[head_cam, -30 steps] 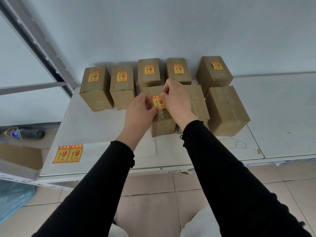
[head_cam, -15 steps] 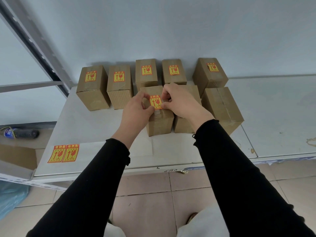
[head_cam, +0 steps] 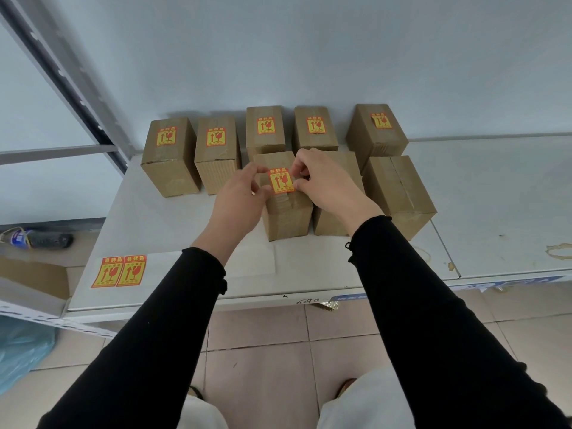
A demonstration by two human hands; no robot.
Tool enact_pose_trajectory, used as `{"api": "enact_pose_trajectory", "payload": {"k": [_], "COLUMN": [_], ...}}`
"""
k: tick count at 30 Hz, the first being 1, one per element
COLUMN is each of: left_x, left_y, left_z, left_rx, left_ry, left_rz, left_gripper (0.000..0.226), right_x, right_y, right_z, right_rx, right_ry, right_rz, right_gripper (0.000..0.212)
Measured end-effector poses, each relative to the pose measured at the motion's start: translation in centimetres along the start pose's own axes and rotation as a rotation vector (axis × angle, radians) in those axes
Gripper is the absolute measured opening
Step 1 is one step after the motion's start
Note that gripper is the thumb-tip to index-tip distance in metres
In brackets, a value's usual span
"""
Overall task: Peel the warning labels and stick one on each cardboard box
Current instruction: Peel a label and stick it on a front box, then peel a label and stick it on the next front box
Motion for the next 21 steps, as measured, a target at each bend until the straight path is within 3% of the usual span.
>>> {"api": "enact_pose_trajectory", "payload": {"k": [5, 12, 21], "left_x": [-3.8, -9.0, -14.4], "left_y": [-1.8, -7.5, -17.3], "left_z": [0.8, 2.6, 3.1], "left_rx": [0.119, 0.148, -0.029], "left_ry": [0.099, 0.15, 0.142], "left_rz": [-0.134, -0.275, -0.397], "left_gripper": [0.028, 0.026, 0.028], "right_x": [-0.4, 1.2, 10.3], "right_y": [-2.3, -7.9, -14.7], "right_z": [0.9, 0.8, -0.8], "right_rx": [-0.077, -0.271, -0.317], "right_ry": [0.07, 0.196, 0.04], "right_rz": [0.061, 0.105, -0.057], "right_gripper": [0.014, 0.016, 0.023]}}
Point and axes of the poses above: each hand's wrist, its own z-axis away from the middle knuckle, its own x-axis out of the palm, y = z × x, the point moved 2 cm from there along -z, towards the middle knuckle, and after that the axes turned 13 degrees about -x, right-handed, at the moved point
